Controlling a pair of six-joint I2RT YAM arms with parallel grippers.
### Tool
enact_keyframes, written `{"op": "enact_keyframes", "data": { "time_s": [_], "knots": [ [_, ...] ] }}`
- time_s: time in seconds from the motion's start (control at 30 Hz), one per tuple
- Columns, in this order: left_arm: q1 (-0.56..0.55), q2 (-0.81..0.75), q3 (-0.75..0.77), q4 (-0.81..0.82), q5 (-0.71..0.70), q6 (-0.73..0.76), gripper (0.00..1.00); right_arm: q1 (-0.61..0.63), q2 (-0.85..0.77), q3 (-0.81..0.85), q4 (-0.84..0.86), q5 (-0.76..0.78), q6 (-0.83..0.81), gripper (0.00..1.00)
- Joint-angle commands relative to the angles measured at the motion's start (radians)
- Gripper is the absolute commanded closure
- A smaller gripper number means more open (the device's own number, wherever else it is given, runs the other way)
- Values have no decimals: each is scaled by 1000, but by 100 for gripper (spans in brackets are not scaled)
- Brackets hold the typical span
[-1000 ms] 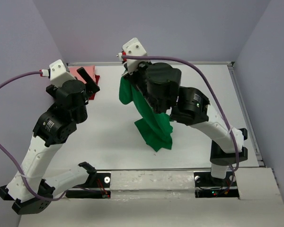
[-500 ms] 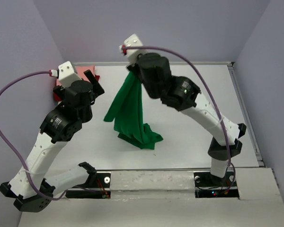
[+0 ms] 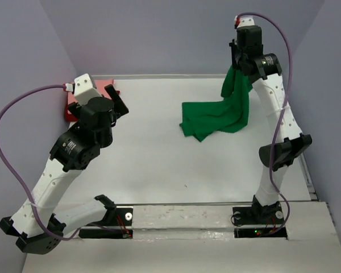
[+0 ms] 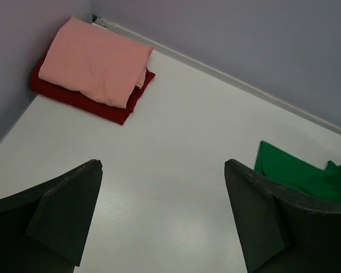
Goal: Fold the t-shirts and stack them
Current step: Flatten out the tshirt
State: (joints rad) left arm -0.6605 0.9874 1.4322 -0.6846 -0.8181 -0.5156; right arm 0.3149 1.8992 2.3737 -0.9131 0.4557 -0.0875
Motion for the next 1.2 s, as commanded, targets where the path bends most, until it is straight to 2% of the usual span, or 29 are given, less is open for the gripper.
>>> {"op": "enact_keyframes", "data": {
  "time_s": [0.0,0.1,0.2,0.33,0.43,0.53,0.6,0.67,0.77,0.8,0.87,0.93,1.0,1.03,1.1,1.17],
  "knots": [
    [-5,-42,-12,37,-19,5,2,26,141,-48,-59,-192,72,34],
    [-5,-49,-12,36,-18,14,2,26,193,-79,-78,-125,118,19],
    [-5,-33,-56,45,6,31,1,35,207,-46,-63,-66,124,14],
    [-7,-24,-108,85,63,37,1,10,201,51,-64,-72,115,12],
    [-7,-23,-122,124,83,49,1,10,179,64,-67,-104,109,12],
    [-7,10,-121,134,95,74,1,10,140,0,-61,-98,120,14],
    [-7,39,-119,146,148,100,1,1,133,-76,-44,-80,123,14],
    [-7,42,-136,167,206,95,1,-14,133,-132,-26,-124,135,14],
    [-5,71,-156,247,336,118,1,-88,135,-230,9,-300,233,21],
    [-4,97,-142,250,367,133,1,-114,126,-261,35,-415,265,25],
    [-4,207,-90,237,448,138,1,-149,101,-318,94,-497,304,29],
    [-4,298,-50,246,473,121,2,-149,103,-292,77,-488,298,32],
    [2,364,-10,313,516,129,10,-160,121,-191,28,-489,284,39],
    [9,391,9,327,533,129,11,-160,126,-191,16,-489,284,41],
    [53,516,97,336,643,132,14,-195,138,-151,-6,-552,310,54],
    [87,620,216,315,723,135,14,-244,135,-175,-4,-604,350,56]
  ]
}}
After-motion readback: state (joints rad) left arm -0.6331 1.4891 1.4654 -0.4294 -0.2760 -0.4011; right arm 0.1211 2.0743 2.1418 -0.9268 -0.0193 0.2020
